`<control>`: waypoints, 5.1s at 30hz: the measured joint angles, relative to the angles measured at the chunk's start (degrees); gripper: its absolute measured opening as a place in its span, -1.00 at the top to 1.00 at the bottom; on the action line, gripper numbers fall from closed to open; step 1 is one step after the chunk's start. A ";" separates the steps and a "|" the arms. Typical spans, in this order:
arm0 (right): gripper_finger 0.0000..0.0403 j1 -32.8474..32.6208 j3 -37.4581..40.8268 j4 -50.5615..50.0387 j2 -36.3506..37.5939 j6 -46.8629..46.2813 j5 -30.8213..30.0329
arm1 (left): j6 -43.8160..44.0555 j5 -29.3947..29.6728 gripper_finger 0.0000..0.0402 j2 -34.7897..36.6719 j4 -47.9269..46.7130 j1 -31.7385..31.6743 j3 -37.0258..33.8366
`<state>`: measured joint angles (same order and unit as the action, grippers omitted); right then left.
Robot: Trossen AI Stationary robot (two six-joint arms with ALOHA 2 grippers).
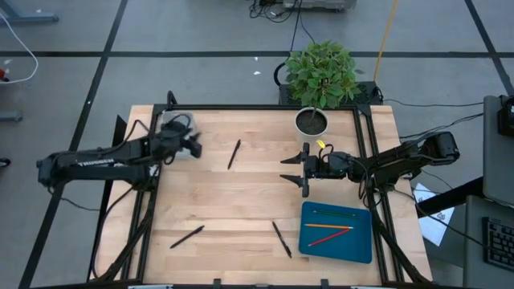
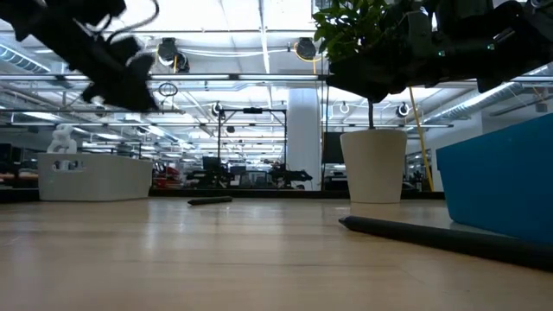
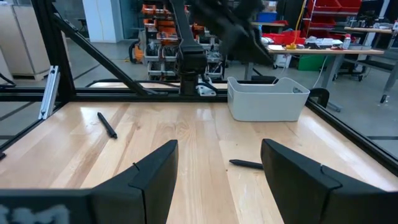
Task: Sort pens & pencils
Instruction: Put the black pen into the white bin
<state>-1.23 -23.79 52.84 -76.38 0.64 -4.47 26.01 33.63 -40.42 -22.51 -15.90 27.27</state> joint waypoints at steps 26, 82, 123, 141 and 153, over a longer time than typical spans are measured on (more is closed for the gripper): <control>-0.09 -0.39 0.00 3.67 0.02 0.42 0.20 | -24.38 -24.64 0.12 -19.63 65.82 16.49 -11.88; -0.09 -0.37 0.00 4.06 0.00 0.48 0.20 | 15.50 -7.49 0.12 -57.28 10.93 7.57 18.53; -0.09 -0.37 0.00 3.74 0.00 0.44 0.20 | 4.98 -11.43 0.91 -49.41 2.64 7.71 18.31; -0.09 -0.38 -0.02 2.22 0.02 0.05 0.20 | -23.86 -18.09 0.91 -29.31 38.76 25.41 9.75; -0.09 -2.62 0.02 7.09 0.02 4.23 0.24 | -26.87 -17.31 0.91 -7.15 61.41 25.47 -11.59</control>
<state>-3.86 -23.77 59.93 -76.36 4.87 -4.23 -0.86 16.32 -47.57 38.90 9.57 15.69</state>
